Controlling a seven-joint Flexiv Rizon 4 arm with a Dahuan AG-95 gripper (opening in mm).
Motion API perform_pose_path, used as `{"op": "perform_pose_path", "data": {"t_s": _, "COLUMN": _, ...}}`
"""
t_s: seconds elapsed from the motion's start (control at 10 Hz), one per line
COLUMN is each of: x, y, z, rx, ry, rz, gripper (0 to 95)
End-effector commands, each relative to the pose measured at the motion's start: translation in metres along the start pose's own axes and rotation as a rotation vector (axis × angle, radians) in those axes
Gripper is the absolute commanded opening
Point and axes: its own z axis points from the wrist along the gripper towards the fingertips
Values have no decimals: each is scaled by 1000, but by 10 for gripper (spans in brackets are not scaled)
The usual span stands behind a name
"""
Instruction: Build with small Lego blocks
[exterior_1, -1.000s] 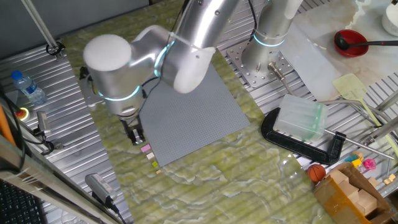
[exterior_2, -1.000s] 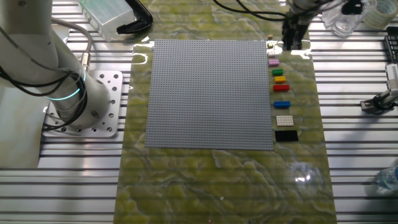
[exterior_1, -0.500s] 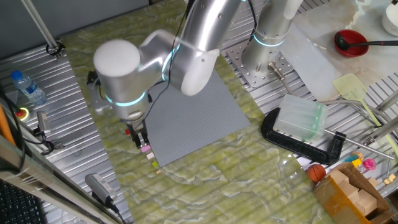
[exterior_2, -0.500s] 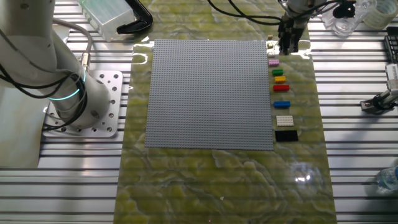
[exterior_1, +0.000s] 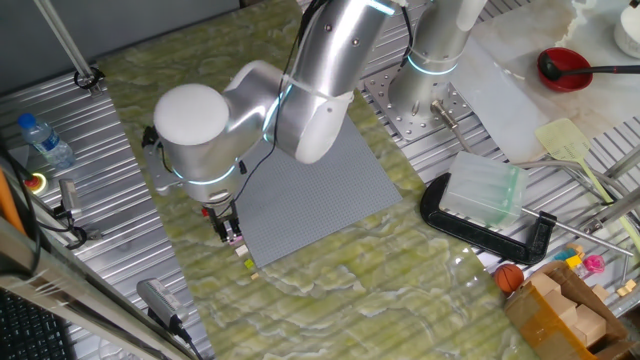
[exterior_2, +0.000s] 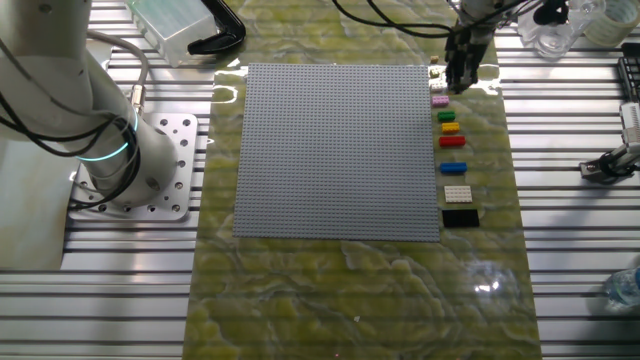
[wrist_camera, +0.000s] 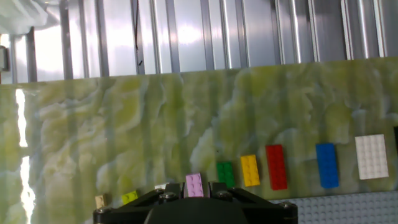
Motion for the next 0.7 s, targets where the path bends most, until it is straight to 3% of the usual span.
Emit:
{"op": "perform_pose_path", "data": {"t_s": 0.1, "x": 1, "y": -2, "z": 1, "rx": 3, "ry": -5, "rz": 4, "gripper": 0}}
{"op": "perform_pose_path", "data": {"t_s": 0.7, "x": -3, "y": -7, "z": 5, "rx": 14, "ry": -23, "rz": -1, "gripper": 0}}
